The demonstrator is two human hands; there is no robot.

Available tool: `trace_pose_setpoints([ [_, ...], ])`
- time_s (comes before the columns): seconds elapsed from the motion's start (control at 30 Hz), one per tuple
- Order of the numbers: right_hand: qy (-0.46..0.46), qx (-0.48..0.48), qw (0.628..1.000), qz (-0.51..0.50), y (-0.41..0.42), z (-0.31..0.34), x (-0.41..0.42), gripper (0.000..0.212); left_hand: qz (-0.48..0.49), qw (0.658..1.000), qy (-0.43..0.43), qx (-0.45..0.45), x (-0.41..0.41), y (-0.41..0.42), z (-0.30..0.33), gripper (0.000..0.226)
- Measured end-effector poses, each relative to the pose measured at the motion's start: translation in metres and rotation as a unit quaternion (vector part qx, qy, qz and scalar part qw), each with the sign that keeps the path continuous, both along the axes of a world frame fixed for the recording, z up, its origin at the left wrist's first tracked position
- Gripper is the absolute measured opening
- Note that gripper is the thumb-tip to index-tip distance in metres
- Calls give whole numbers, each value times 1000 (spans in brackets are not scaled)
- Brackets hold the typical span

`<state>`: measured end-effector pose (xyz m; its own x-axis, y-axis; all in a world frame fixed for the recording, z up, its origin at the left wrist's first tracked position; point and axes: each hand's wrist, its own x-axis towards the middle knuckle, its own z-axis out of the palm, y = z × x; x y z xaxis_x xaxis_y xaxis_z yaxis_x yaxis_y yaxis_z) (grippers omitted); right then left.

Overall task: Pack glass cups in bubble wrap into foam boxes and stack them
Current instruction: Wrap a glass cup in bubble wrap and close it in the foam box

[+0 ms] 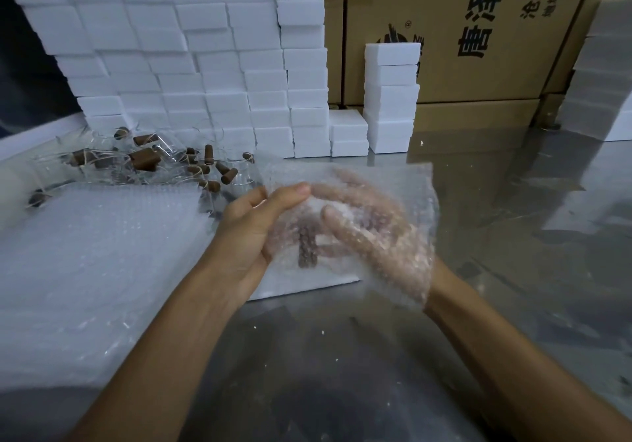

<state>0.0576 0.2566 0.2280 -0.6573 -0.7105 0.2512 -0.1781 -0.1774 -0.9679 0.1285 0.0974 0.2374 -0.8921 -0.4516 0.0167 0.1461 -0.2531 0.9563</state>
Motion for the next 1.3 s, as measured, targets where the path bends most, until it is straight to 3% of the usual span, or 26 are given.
trace_pose_setpoints([
  [0.07,-39,-76,996,12,-2,4,-6,45,19,1000,10,23,-1,-6,1,62],
  [0.13,-111,-90,990,15,1,12,-11,66,47,998,11,44,-1,-13,2,63],
  [0.2,-117,-80,988,56,11,16,-17,75,70,995,9,65,1,-18,5,68],
  [0.27,-29,-32,997,66,19,15,-21,64,88,993,8,80,3,-22,6,66],
  [0.37,87,-12,996,-12,19,11,-27,35,81,991,28,99,6,-29,6,52],
  [0.47,60,-79,987,-130,18,6,-35,18,80,990,47,110,4,-30,5,62],
  [0.57,6,-83,959,-272,20,0,-44,15,101,987,44,121,1,-23,4,61],
  [0.63,-80,-76,955,-274,18,-3,-45,33,117,983,33,136,0,-17,4,64],
  [0.73,-212,-85,957,-181,10,-2,-37,86,114,978,39,170,-2,-8,5,52],
  [0.8,-252,-91,957,-111,3,-4,-28,93,84,977,52,188,-2,1,5,51],
  [0.87,-251,-82,963,-50,-2,-2,-18,78,56,979,55,186,-3,7,4,49],
  [0.93,-227,-77,971,-21,-4,-2,-13,58,23,986,49,157,-3,12,2,32],
  [1.0,-220,-83,971,-45,-3,0,-12,45,-6,990,50,128,-3,15,-1,24],
  [1.17,-153,-91,968,-179,-1,-4,-17,7,-45,993,43,97,-2,13,-4,44],
  [1.3,-93,-121,965,-213,-1,-4,-20,15,-93,993,28,69,1,12,-5,59],
])
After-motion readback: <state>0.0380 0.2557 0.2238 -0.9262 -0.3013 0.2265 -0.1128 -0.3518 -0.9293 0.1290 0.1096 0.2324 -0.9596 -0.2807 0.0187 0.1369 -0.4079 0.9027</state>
